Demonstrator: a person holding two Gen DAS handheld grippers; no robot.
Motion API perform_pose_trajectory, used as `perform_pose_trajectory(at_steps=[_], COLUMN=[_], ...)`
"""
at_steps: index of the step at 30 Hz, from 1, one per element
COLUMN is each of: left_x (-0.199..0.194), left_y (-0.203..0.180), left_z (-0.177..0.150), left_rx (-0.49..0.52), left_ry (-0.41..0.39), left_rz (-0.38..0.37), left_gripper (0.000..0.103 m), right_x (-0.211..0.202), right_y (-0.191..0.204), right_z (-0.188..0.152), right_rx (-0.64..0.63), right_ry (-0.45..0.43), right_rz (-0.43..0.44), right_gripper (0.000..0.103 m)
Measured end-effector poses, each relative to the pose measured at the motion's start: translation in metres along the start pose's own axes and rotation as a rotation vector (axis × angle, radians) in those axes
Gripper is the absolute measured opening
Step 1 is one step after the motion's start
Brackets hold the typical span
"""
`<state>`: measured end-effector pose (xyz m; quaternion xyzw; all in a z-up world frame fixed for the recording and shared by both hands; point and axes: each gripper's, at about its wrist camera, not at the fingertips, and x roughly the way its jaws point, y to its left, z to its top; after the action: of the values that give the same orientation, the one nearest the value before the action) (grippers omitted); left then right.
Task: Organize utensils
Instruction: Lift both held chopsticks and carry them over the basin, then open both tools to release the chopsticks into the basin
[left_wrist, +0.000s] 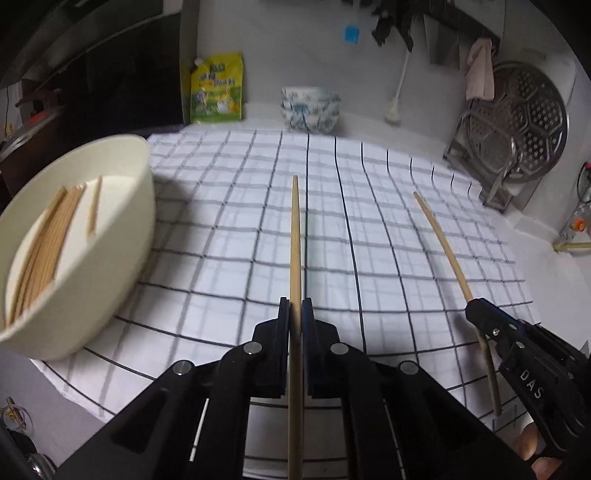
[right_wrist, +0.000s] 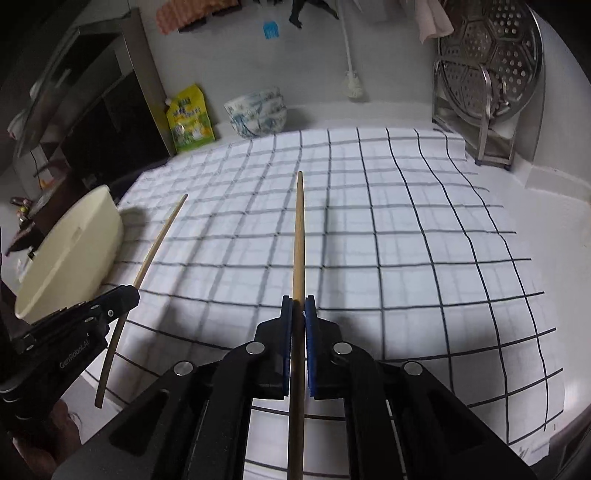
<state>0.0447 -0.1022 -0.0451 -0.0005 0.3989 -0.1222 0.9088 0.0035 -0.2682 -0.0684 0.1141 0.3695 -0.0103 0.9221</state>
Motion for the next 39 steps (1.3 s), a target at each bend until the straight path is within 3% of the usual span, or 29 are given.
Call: perform_pose_trajectory(at_steps=[7, 13, 17, 21, 27, 39], left_x=[-0.058, -0.086, -0.081, -0.069, -0.052, -0.034], left_y=[0.057, 0.134, 0.188, 0.225, 0.252, 0.264], left_z=[0.032, 0.054, 0.059, 0.058, 0.057, 0.051], left_rx=[-0.022, -0.079, -0.123, -0.155, -0.175, -0.208], left_ry=[-0.121, -0.192, -0.177, -0.146, -0.108, -0.057], left_rz=[0.018, 0.124, 0.221, 0.27, 0.292, 0.282], left_gripper=[0.007, 0.007, 0.007, 0.007, 0.007, 0.011], right_x=[-0.014, 0.006, 0.022, 0.048, 0.082, 0.112], right_y=[0.065, 0.15, 0.212, 0.266, 0.304, 0.304], right_z=[0.03, 0.061, 0.074, 0.078, 0.075, 0.067], right_rx=[-0.024, -0.111, -0.194, -0.255, -0.284, -0.286], right_ry=[-0.071, -0.061, -0.046, 0.002, 0.082, 0.155], right_rz=[0.135, 0.258, 0.317, 0.37, 0.397, 0.366], right_gripper=[0.007, 0.007, 0.007, 0.007, 0.007, 0.007])
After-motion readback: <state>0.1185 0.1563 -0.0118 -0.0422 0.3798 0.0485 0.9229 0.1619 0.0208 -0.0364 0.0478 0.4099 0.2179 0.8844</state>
